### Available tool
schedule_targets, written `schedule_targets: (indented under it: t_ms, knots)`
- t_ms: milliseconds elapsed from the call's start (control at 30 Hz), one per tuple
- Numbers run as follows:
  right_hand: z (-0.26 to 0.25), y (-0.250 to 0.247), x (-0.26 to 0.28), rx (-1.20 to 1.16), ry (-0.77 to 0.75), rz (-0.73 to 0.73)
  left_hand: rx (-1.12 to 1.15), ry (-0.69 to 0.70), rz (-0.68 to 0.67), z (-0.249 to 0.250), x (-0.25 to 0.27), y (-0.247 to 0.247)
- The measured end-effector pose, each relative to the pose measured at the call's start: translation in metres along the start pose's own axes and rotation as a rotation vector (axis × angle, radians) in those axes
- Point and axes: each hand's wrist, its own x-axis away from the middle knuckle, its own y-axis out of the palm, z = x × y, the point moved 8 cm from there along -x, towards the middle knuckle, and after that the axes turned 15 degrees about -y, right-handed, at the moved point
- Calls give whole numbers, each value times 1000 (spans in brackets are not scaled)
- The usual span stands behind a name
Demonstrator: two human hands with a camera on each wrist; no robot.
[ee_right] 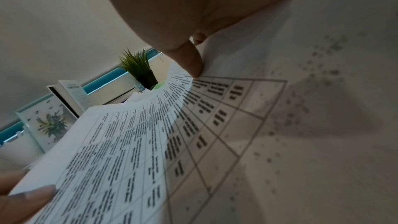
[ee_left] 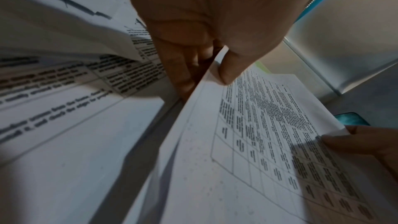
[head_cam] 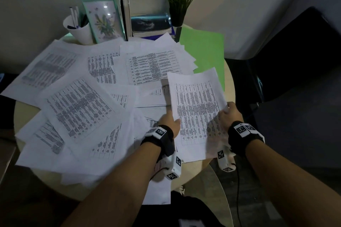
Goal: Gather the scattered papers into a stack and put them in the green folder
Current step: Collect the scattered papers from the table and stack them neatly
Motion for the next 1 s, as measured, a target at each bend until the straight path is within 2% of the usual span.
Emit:
schedule_targets:
  t_ms: [200,400,700,900,1000]
  knots:
    - [-5,11,-2,65,-3,-44,-58,-10,75,-1,-5,-7]
    - [-1,9,0,143,-9,-12,-136,20,164,1,-6,-10]
    - [0,14,-4,252,-87,-27,-113,-9,242,-9,-8,-23]
    - [-22,7,-3,320,-158,153,-6,-22,282,-19,-3,-41]
    - [-53,20,-12,350,-224,39,44,-53,324,-27,0,-61]
